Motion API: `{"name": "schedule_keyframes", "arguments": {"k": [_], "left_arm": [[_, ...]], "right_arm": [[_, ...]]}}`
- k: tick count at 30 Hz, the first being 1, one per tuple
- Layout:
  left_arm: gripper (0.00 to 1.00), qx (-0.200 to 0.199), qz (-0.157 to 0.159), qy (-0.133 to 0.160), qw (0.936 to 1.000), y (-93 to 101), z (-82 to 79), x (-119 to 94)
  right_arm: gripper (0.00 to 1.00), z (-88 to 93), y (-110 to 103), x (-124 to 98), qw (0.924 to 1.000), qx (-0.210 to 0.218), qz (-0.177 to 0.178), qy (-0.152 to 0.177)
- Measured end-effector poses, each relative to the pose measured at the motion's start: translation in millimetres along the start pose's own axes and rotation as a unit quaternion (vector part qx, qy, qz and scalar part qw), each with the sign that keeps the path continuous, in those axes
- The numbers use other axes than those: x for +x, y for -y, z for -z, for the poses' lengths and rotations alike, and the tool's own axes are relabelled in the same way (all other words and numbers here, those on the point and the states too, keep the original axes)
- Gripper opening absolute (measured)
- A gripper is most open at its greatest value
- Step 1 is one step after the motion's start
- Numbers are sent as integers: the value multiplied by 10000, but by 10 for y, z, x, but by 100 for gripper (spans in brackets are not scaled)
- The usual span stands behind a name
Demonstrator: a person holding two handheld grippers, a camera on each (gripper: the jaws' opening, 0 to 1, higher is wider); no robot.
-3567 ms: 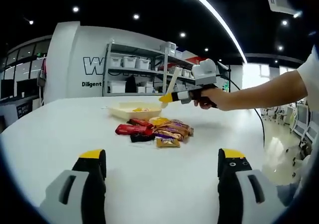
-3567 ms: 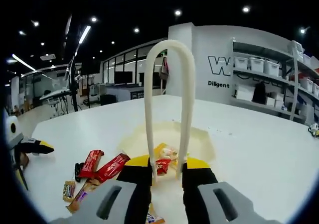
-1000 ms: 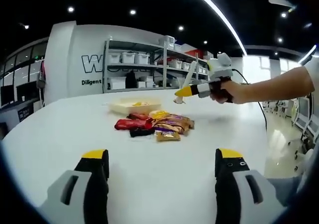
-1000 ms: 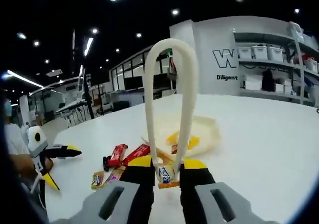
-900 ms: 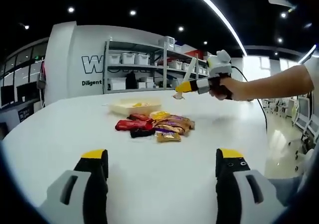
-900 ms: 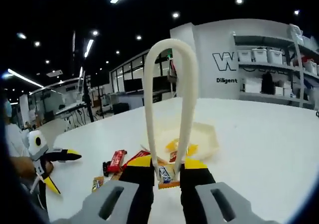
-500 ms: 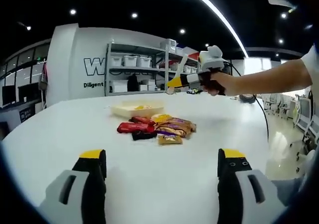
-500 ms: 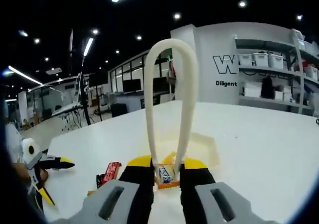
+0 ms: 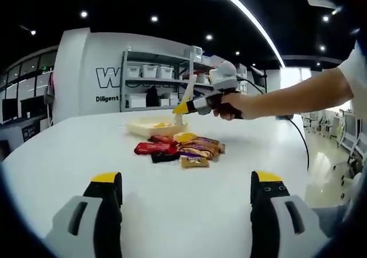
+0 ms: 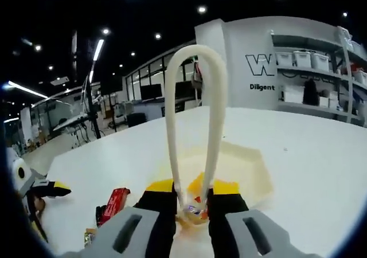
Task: Place the target food into the container with the food tongs after gripping and lifting it, then release it inside without dropping or visibly crushing the food.
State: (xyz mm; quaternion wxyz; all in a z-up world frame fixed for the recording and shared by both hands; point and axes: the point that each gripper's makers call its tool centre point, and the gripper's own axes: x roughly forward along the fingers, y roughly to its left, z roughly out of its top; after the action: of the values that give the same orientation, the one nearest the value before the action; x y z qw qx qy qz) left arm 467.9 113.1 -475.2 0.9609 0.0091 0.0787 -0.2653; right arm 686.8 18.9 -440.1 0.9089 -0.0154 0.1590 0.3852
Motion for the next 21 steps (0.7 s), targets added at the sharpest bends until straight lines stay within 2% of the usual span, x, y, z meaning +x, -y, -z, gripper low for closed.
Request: {"name": "schedule_keyframes", "arguments": {"k": [4,11,21], "left_arm": [[91,27,-10,-13,10000,-3,6,6],[91,29,-16,-4,10000,-8,4,15],[91,12,-25,-8,10000,-11,7,16]], "right_arm": [[12,90,33,70,9998,-51,46,-160],[13,163,71,80,9998,-1,54,-196],[14,113,125,40,9999,52,83,-89]]}}
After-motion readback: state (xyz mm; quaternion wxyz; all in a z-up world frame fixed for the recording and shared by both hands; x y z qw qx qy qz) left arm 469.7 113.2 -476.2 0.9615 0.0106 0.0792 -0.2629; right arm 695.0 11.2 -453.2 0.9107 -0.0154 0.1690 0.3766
